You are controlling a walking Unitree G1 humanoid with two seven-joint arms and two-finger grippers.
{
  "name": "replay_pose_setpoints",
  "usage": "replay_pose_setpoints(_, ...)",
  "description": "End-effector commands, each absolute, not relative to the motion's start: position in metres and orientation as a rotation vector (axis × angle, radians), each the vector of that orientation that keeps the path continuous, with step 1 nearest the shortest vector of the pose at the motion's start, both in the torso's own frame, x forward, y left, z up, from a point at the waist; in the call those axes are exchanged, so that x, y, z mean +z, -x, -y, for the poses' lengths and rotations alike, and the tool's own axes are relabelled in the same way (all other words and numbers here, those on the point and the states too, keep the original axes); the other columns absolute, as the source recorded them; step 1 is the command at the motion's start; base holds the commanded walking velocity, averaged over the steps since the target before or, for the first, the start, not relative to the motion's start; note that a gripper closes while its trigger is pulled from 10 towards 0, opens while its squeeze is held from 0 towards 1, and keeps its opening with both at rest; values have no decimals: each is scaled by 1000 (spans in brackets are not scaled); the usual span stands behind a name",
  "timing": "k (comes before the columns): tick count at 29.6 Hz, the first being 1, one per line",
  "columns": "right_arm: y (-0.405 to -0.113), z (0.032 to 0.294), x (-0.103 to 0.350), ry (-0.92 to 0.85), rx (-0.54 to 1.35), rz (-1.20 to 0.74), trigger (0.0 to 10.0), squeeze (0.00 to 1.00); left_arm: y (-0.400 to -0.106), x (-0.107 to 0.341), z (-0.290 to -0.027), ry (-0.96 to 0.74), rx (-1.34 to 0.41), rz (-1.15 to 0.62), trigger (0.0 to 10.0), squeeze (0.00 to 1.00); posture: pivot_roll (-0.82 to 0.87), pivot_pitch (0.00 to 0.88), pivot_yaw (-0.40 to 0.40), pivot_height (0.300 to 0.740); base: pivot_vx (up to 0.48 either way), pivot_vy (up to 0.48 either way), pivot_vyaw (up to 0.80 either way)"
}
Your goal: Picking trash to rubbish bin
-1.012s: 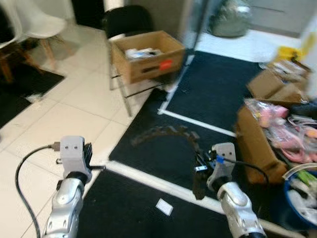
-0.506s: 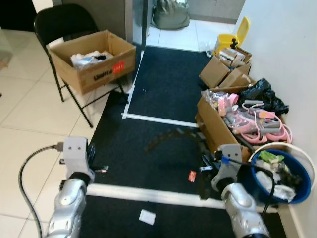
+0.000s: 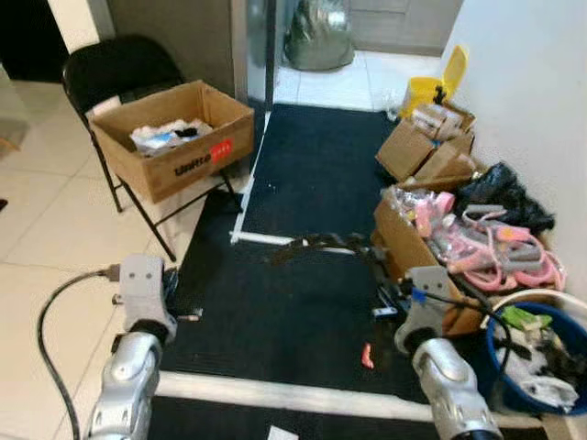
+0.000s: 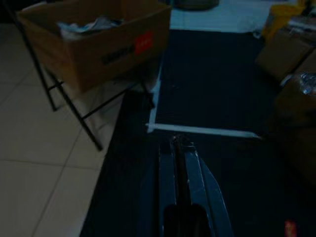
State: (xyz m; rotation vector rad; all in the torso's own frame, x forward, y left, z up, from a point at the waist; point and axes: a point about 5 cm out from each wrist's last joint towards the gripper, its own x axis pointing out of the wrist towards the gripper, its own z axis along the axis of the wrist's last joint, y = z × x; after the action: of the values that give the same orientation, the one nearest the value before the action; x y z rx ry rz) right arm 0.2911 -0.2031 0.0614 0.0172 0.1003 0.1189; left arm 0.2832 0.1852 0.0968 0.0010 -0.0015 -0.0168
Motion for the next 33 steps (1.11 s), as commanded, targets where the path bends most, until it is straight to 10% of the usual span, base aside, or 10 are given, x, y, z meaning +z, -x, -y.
replay_pose_setpoints(1, -290, 199, 59, -24, 123, -104, 10000, 0, -279, 92, -189, -11, -6, -15, 10000, 0, 20, 128, -23, 740, 330, 0, 0)
replay_pose_setpoints(33, -291, 203, 56, -20, 71, -125, 10000, 0, -281, 95, -189, 2, -11, -2, 10000, 0, 27, 139, -15, 740, 326, 0, -175)
